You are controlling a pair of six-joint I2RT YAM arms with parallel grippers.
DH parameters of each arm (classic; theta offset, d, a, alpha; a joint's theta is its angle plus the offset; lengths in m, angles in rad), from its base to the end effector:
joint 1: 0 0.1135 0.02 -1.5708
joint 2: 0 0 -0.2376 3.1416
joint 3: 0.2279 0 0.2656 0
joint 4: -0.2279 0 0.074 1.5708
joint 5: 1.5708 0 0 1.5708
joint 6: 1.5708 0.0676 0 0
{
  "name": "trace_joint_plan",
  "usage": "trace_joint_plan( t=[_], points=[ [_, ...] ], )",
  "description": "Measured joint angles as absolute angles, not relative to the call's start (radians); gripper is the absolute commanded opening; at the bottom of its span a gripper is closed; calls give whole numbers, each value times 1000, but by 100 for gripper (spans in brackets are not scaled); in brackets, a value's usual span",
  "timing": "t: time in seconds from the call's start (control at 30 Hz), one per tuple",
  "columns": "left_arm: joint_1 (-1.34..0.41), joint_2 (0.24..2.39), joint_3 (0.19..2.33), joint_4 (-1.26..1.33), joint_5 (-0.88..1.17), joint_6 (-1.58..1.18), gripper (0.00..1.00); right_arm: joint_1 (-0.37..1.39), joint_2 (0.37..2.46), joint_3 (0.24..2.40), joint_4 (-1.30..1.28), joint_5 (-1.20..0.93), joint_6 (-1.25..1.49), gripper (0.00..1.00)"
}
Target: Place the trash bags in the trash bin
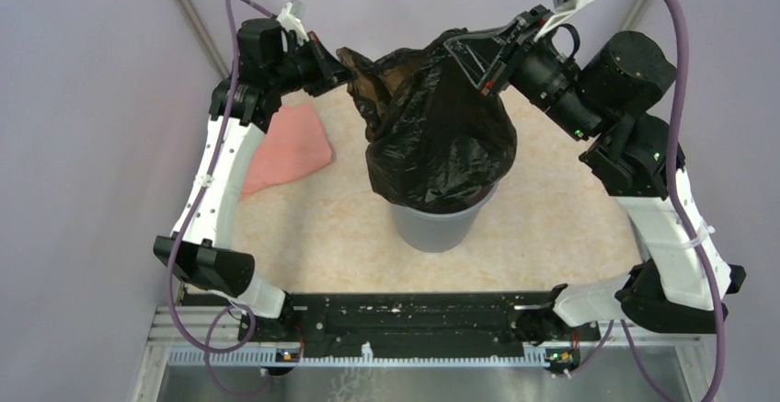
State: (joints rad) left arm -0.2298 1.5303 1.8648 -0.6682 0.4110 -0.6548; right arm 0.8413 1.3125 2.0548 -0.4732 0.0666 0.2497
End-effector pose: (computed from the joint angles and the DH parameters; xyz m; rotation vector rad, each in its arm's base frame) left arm 0.3478 -0.1091 0.4480 -0.1304 1.9967 -0.9758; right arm 0.1672 0.1802 0.5999 -0.3380 1.3125 0.8839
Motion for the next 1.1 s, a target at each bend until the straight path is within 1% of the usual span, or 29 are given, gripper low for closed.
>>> trace_joint_plan(
  t=[0.1, 0.27, 0.43, 0.47, 0.5, 0.53, 0.67, 0.9, 1.03, 1.1],
  points=[
    [-231, 1543, 1863, -677, 442, -648, 0, 841, 1329, 2086, -552, 49, 268, 22],
    [-228, 1547, 1856, -682, 463, -636, 0, 842, 1326, 2086, -710, 51, 309, 24],
    [-223, 1547, 1856, -682, 484, -634, 0, 841, 1275, 2040, -842, 64, 362, 46],
    [-223, 1547, 1856, -682, 486, -634, 0, 841, 1267, 2040, -871, 66, 370, 52],
    [-223, 1547, 1856, -682, 490, -634, 0, 841, 1256, 2040, -907, 70, 379, 54],
    [-223, 1547, 1856, -682, 494, -634, 0, 842, 1249, 2040, -933, 75, 389, 60],
    [-223, 1547, 1855, -682, 508, -634, 0, 841, 1188, 1975, -1030, 120, 414, 70],
    [-223, 1547, 1841, -682, 514, -634, 0, 841, 1066, 1784, -1163, 216, 457, 75],
    [-223, 1547, 1840, -682, 521, -634, 0, 841, 1043, 1700, -1195, 282, 488, 75],
    [-223, 1547, 1840, -682, 525, -634, 0, 841, 1042, 1653, -1197, 303, 501, 73]
  ],
)
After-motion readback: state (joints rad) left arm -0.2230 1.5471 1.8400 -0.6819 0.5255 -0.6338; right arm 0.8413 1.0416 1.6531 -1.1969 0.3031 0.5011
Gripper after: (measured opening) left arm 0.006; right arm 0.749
